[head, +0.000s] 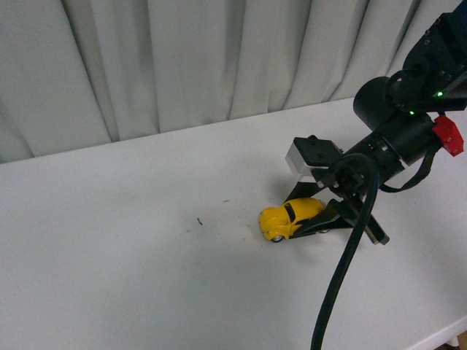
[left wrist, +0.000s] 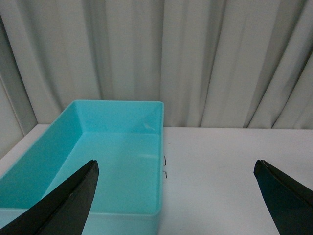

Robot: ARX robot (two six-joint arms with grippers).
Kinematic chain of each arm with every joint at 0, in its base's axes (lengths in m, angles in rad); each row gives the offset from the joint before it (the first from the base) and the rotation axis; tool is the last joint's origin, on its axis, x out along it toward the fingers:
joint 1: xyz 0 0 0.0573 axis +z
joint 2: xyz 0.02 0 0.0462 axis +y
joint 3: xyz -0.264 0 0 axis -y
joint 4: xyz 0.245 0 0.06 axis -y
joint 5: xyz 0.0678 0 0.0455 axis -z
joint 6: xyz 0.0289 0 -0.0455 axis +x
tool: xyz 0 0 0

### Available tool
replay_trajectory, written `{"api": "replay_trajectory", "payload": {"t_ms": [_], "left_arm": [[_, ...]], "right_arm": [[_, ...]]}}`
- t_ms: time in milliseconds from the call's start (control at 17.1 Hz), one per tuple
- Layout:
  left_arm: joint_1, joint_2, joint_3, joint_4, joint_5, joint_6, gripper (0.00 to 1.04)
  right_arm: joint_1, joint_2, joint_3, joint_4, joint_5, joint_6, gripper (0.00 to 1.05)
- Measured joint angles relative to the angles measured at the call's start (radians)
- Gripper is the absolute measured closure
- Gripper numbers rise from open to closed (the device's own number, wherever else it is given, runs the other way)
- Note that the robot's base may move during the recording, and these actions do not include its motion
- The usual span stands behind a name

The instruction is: Wind up and store yellow beetle toy

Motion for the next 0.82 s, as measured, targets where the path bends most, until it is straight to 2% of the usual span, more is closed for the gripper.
{"api": "replay_trajectory", "payload": {"t_ms": [645, 703, 762, 820], "left_arm": [[0.0, 0.0, 0.0, 0.0, 0.0, 0.0, 0.07], [0.0, 0.0, 0.0, 0.0, 0.0, 0.0, 0.07], [0.0, 0.0, 0.0, 0.0, 0.0, 0.0, 0.07], [0.0, 0.0, 0.0, 0.0, 0.0, 0.0, 0.07]], "right_arm": [[-0.118, -0.047, -0.099, 0.005, -0.021, -0.028, 0.61], [-0.12, -0.047, -0.101, 0.008, -0.02, -0.027, 0.55], [-0.135, -0.043, -0.113, -0.002, 0.002, -0.018, 0.29], [-0.14, -0.043, -0.113, 0.001, 0.0, -0.017, 0.19]]}}
